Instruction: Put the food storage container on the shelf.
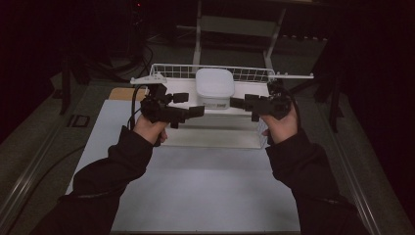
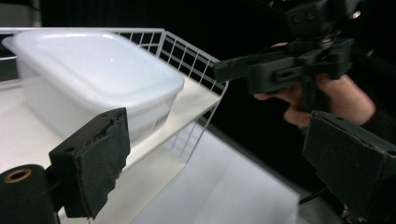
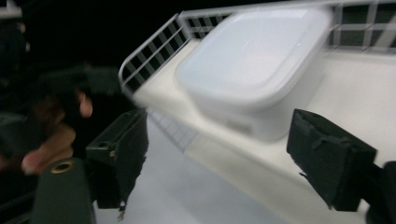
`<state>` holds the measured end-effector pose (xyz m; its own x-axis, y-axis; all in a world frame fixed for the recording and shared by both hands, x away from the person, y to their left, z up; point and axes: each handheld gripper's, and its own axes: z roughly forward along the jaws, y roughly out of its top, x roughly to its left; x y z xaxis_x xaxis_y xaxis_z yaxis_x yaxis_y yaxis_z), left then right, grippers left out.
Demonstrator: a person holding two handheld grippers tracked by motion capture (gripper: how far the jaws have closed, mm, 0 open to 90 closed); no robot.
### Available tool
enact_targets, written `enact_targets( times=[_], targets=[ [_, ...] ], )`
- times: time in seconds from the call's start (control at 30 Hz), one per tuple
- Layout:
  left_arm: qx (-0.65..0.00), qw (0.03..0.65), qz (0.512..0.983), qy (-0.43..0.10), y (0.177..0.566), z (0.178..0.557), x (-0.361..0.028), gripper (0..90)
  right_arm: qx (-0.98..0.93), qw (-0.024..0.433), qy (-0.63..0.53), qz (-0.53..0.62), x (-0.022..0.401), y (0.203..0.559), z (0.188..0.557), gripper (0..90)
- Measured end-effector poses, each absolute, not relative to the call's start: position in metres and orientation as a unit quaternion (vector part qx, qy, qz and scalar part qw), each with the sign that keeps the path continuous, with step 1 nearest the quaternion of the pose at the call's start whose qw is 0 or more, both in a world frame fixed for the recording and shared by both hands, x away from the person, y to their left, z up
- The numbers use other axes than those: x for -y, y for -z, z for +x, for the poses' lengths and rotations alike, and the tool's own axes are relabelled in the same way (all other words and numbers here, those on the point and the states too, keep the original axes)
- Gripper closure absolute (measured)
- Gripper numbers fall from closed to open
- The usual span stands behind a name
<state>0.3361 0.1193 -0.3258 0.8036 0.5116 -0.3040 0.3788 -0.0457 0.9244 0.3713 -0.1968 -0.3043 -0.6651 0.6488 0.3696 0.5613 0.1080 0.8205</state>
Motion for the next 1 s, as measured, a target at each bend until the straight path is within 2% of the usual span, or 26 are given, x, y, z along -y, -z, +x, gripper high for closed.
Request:
enact_targets(
  times=[0.13, 0.47, 0.7, 1.0],
  targets=[
    [-0.292, 0.619, 0.725, -0.075, 0.334, 0.318, -0.120, 7.3, -0.750, 0.047, -0.530, 0.393, 0.196, 0.316, 0.357, 19.6],
    [-0.265, 0.616, 0.739, -0.070, 0.364, 0.286, -0.116, 7.3, -0.766, 0.050, -0.525, 0.368, 0.196, 0.354, 0.331, 18.3],
    [-0.271, 0.607, 0.745, -0.062, 0.396, 0.277, -0.116, 7.3, -0.770, 0.042, -0.532, 0.351, 0.205, 0.391, 0.316, 17.6],
    [-0.265, 0.586, 0.763, -0.066, 0.423, 0.271, -0.113, 7.3, -0.780, 0.063, -0.521, 0.340, 0.216, 0.422, 0.304, 16.0]
  ],
)
